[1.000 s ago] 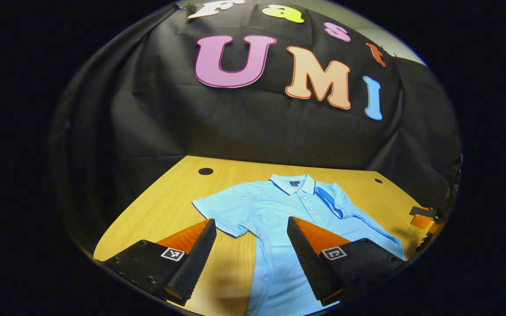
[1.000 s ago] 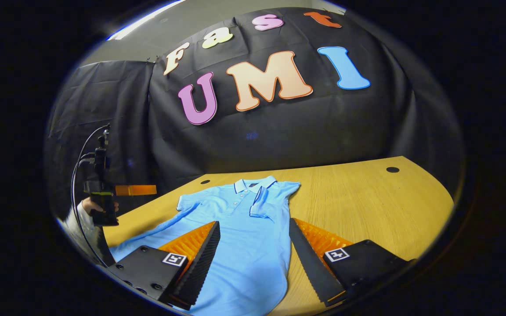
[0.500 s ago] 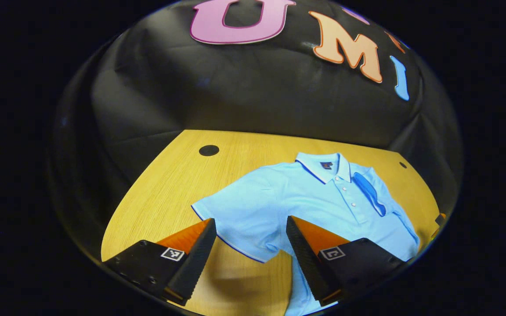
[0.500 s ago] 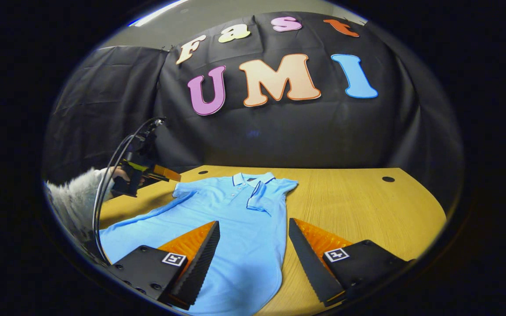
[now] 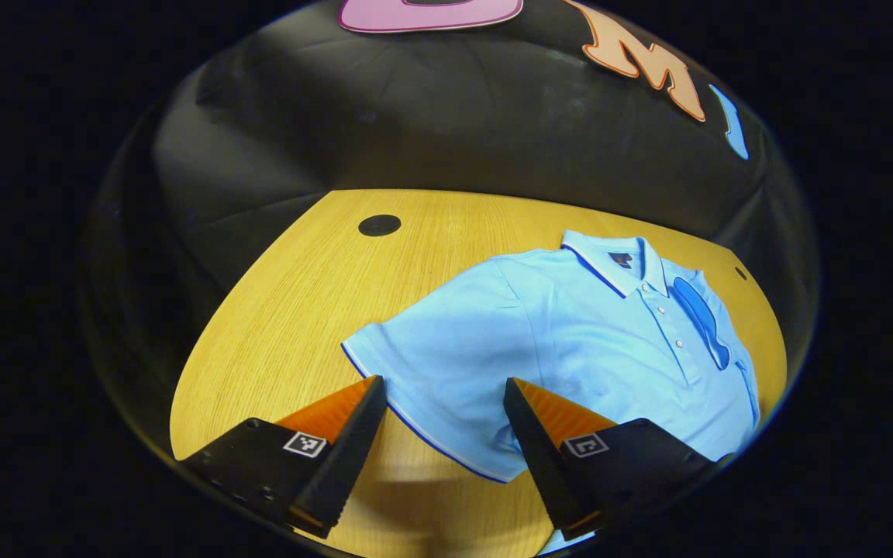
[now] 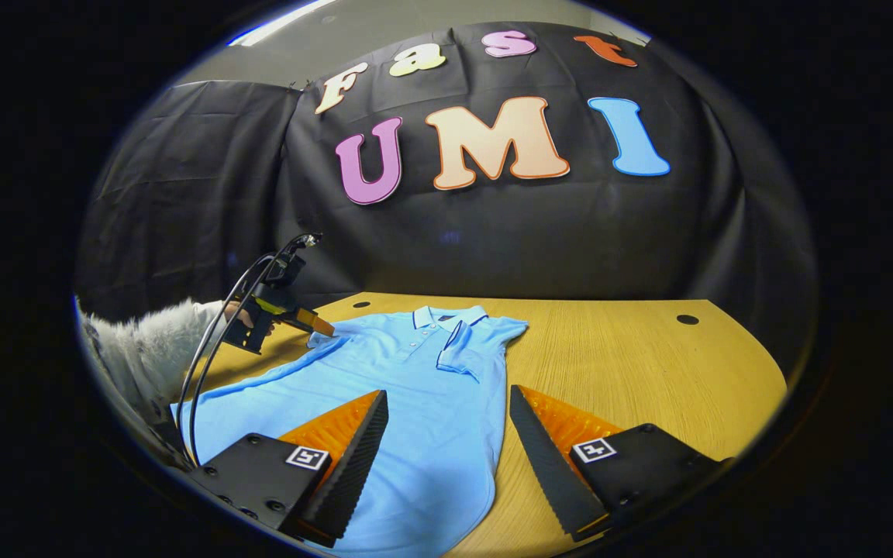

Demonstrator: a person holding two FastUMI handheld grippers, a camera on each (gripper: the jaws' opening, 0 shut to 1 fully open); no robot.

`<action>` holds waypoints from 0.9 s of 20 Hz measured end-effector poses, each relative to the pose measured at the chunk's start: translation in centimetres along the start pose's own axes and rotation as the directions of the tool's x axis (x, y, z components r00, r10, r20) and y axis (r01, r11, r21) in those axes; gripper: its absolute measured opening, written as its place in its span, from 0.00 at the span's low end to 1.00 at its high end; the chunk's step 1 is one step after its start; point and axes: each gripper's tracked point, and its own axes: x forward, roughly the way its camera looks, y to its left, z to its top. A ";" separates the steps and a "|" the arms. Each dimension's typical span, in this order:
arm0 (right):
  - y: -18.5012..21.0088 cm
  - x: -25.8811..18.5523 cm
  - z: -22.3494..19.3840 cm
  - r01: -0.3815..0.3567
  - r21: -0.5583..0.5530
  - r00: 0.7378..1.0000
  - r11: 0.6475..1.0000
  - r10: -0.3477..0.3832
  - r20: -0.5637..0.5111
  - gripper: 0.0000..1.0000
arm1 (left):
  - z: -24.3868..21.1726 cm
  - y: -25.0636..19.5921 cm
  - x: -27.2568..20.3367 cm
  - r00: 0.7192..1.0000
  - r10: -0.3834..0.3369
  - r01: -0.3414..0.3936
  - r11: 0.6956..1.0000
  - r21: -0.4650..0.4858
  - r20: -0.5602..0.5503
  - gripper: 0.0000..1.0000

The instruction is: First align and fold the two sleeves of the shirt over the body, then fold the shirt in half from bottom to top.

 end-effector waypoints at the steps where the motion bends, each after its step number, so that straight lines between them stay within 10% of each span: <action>1: 0.0 0.0 -0.2 -0.002 0.003 1.000 1.000 0.002 -0.004 0.98 | -0.1 0.1 0.1 1.000 0.007 -0.007 1.000 0.005 -0.007 0.94; 7: 0.1 0.1 -0.5 -0.011 0.011 1.000 1.000 0.011 -0.013 0.98 | -0.1 -0.6 0.4 1.000 -0.019 0.019 0.999 0.029 -0.005 0.72; 8: 0.1 0.1 -0.5 -0.011 0.012 1.000 1.000 0.011 -0.014 0.98 | -0.1 -0.9 0.5 0.999 -0.035 0.035 0.999 0.031 -0.002 0.44; 11: 0.3 0.1 -0.8 -0.015 0.017 1.000 1.000 0.016 -0.019 0.98 | -0.1 -1.5 0.6 0.999 -0.055 0.055 0.998 0.040 0.000 0.12; 18: 0.7 0.2 -1.0 -0.029 0.019 0.999 0.999 0.029 -0.027 0.98 | 0.9 -2.6 -0.7 0.999 -0.032 0.030 0.992 0.122 0.017 0.00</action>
